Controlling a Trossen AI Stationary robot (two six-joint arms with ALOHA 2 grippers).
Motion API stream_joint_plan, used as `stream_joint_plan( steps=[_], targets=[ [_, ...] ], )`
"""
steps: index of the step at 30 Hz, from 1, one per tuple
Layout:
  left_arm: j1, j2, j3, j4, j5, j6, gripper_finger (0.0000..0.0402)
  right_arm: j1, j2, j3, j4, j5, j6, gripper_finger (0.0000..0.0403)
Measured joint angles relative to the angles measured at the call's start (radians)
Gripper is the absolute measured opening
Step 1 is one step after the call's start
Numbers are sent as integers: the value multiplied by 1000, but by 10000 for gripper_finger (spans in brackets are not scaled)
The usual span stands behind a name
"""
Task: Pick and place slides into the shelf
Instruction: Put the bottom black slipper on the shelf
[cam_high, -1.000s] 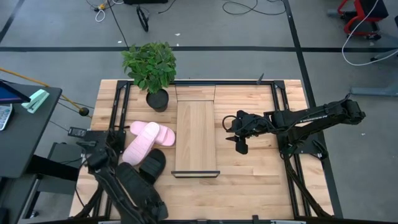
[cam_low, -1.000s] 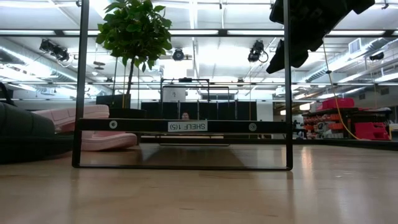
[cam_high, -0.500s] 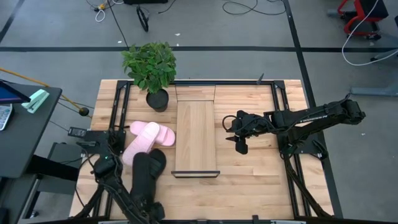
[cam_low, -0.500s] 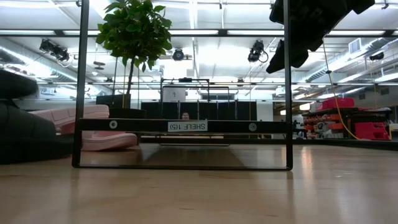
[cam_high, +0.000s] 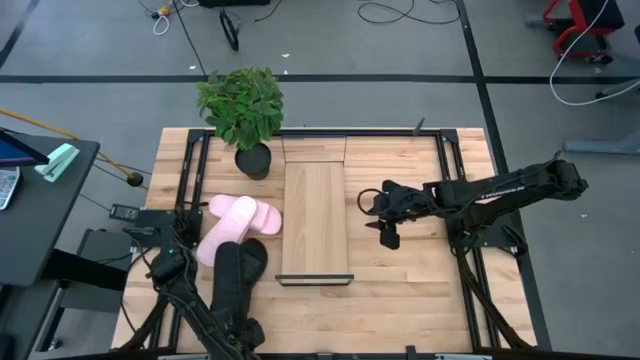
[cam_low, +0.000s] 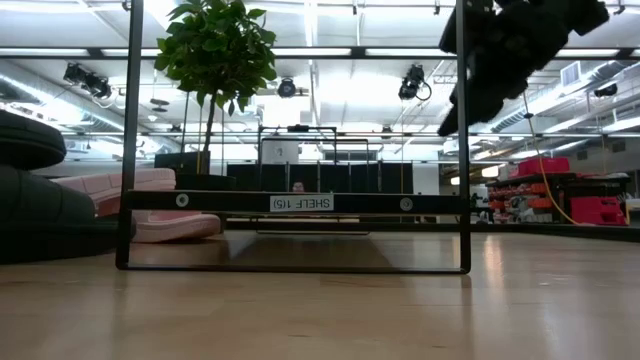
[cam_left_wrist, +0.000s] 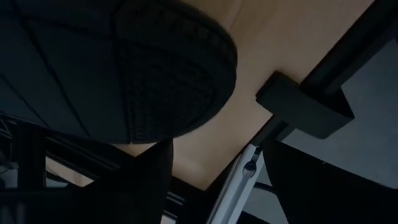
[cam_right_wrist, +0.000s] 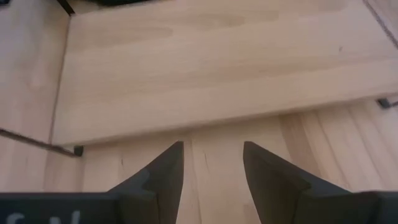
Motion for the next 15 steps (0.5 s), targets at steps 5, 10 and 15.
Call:
stream_joint_plan(
  steps=[5, 10, 15],
  targets=[
    [-7, 0, 0, 0, 1, -21, 222, -1, 0, -56, 36, 17, 23, 172],
    [-5, 0, 0, 0, 52, -43, 195, 3, 0, -86, 68, 15, 60, 172],
    [-27, -26, 0, 1, 82, -76, 171, 36, 0, -86, 123, -8, 66, 172]
  ],
)
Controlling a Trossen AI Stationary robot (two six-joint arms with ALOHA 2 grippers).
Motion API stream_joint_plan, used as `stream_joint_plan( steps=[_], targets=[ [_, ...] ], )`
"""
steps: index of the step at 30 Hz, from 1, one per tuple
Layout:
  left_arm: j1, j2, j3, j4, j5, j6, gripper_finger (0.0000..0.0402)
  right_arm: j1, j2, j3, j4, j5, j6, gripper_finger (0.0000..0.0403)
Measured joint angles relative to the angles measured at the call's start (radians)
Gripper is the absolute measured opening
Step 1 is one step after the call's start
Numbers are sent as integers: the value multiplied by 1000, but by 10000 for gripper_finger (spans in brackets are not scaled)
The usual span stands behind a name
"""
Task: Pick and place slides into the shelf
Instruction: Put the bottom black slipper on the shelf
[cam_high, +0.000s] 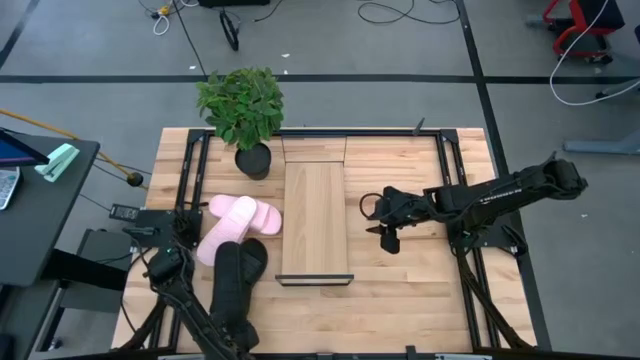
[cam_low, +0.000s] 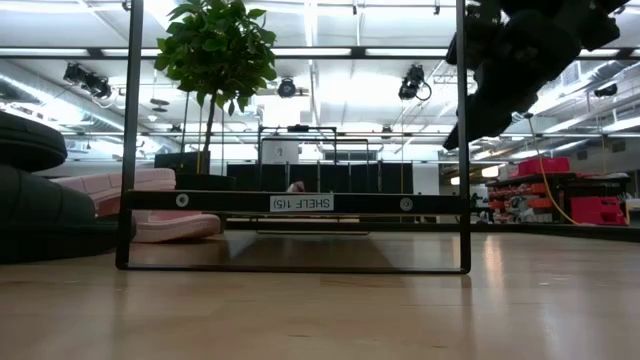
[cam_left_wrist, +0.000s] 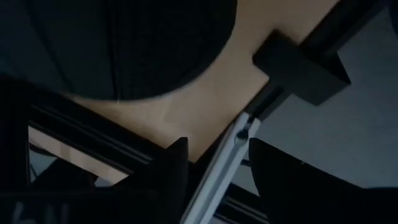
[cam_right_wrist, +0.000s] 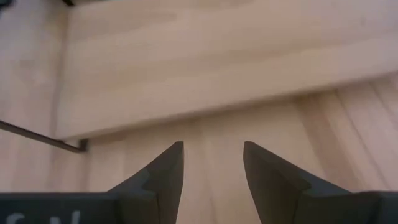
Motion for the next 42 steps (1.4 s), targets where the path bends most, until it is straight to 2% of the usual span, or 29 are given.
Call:
stream_joint_plan(
  steps=[2, 5, 10, 13, 16, 26, 31, 33, 38, 42],
  targets=[
    [-13, -27, 0, 1, -43, -35, 163, 12, 0, 1, 32, -1, -6, 172],
    [-33, -79, 0, 0, -184, -103, 150, 20, 0, 1, 85, 0, -19, 172],
    [-69, -172, 0, -1, -566, -198, 129, 21, 0, 2, 187, -16, -19, 172],
    [-84, -212, 0, 0, -799, -208, 119, 21, 0, 2, 276, -48, -14, 172],
    [-92, -233, 0, 0, -988, -202, 110, 21, 0, 3, 363, -93, 28, 172],
    [-94, -234, -12, 0, -1499, -132, 65, 21, 0, 75, 352, -157, 97, 172],
    [-109, -280, -118, 1, -1782, -188, 35, 21, 0, 77, 340, -161, 73, 172],
    [-111, -320, -197, 1, -1821, -260, 24, 21, 0, 77, 338, -161, 68, 172],
    [-111, -415, -374, 0, -1844, -449, 5, 21, 0, 77, 337, -161, 51, 172],
    [-110, -472, -459, 0, -1799, -495, 8, 21, 0, 77, 325, -161, 50, 172]
  ],
)
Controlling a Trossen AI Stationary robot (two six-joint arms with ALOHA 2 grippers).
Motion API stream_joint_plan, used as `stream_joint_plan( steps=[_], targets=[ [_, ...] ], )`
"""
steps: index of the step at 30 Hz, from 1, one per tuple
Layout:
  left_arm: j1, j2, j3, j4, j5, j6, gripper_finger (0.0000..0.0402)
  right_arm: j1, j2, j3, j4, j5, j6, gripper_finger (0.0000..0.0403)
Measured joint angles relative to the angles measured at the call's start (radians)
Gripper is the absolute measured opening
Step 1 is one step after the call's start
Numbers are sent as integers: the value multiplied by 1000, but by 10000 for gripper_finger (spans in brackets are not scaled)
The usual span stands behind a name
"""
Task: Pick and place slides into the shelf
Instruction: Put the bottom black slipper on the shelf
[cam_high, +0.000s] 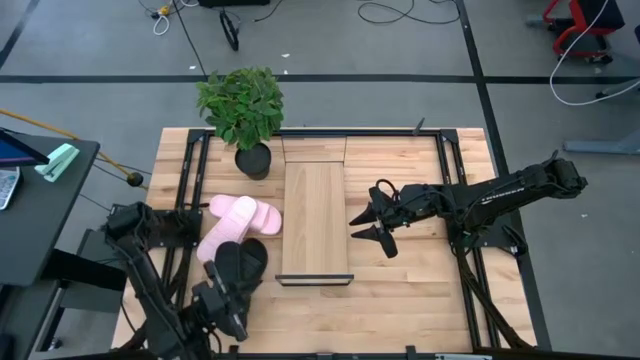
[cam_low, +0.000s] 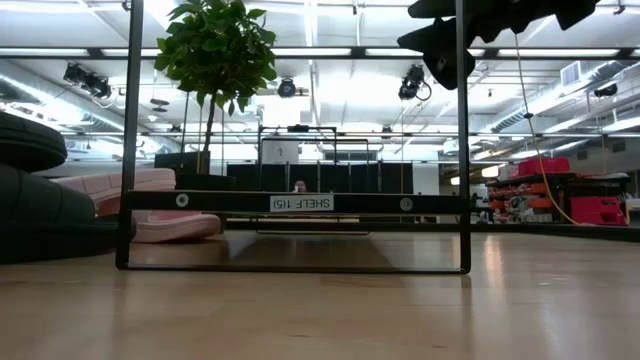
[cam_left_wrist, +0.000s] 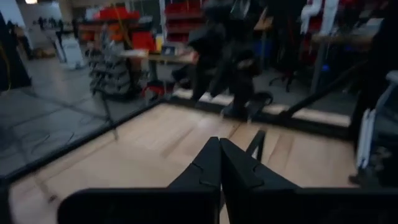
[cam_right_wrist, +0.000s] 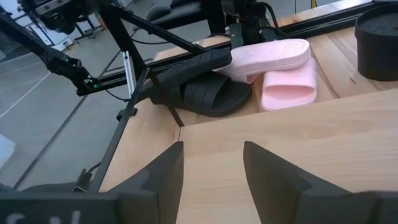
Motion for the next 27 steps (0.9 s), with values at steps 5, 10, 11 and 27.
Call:
stream_joint_plan(
  steps=[5, 10, 11, 27],
  targets=[
    [30, -81, -48, 1, 118, -27, 30, 0, 0, 0, -14, 5, 0, 172],
    [92, -149, -82, 1, 248, 24, 46, 0, 0, 0, -24, 11, 0, 172],
    [106, -164, -89, 0, 283, 33, 48, 0, 0, 0, -25, 11, 0, 172],
    [221, -303, -321, 1, 555, -107, 58, 0, 0, 0, -43, 12, -9, 172]
  ],
)
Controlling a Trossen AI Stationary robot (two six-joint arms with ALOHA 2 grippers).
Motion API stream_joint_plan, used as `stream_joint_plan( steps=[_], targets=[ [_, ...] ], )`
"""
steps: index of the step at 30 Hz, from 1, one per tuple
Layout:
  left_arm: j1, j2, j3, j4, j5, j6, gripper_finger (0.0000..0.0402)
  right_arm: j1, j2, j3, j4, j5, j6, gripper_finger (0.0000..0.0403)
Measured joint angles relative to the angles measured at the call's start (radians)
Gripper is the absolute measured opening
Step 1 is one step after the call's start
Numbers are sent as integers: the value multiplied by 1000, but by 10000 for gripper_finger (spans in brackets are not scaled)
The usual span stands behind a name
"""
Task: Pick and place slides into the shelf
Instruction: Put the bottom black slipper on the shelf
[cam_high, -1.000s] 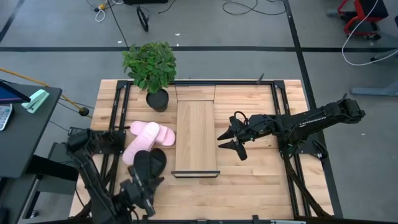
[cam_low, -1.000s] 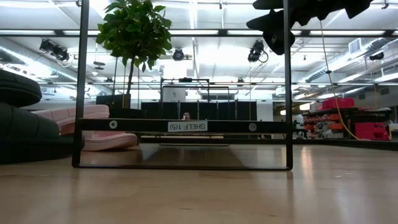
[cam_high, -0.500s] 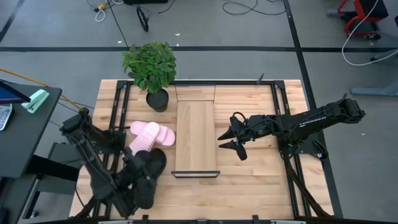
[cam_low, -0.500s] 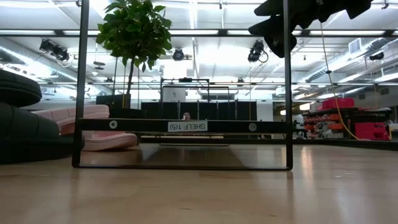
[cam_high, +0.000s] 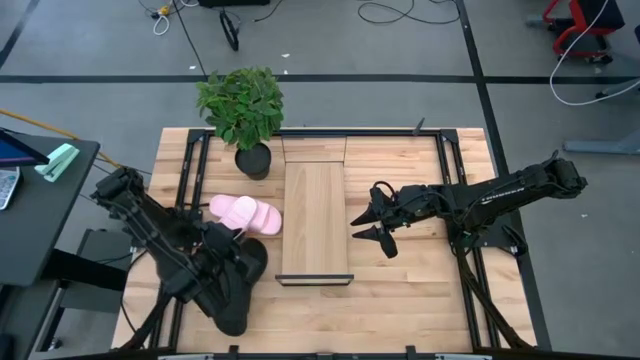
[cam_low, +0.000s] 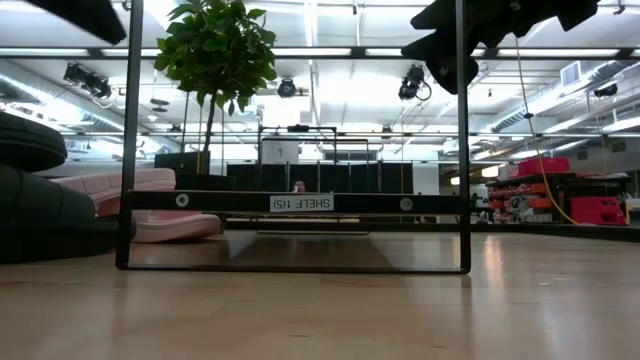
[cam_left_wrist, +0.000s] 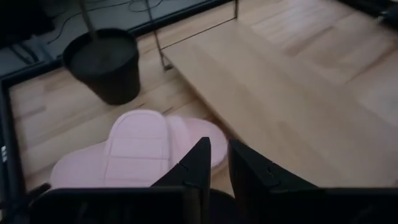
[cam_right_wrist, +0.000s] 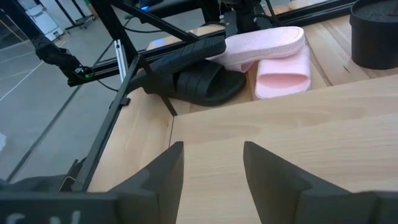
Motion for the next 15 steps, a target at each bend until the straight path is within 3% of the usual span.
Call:
stream_joint_plan(
  steps=[7, 15],
  targets=[
    [0, -4, -54, 0, 75, -35, 60, 0, 0, 0, -1, 1, -10, 172],
    [28, -4, -58, 0, 84, -1, 77, 0, 0, 0, -1, 1, -10, 172]
  ],
)
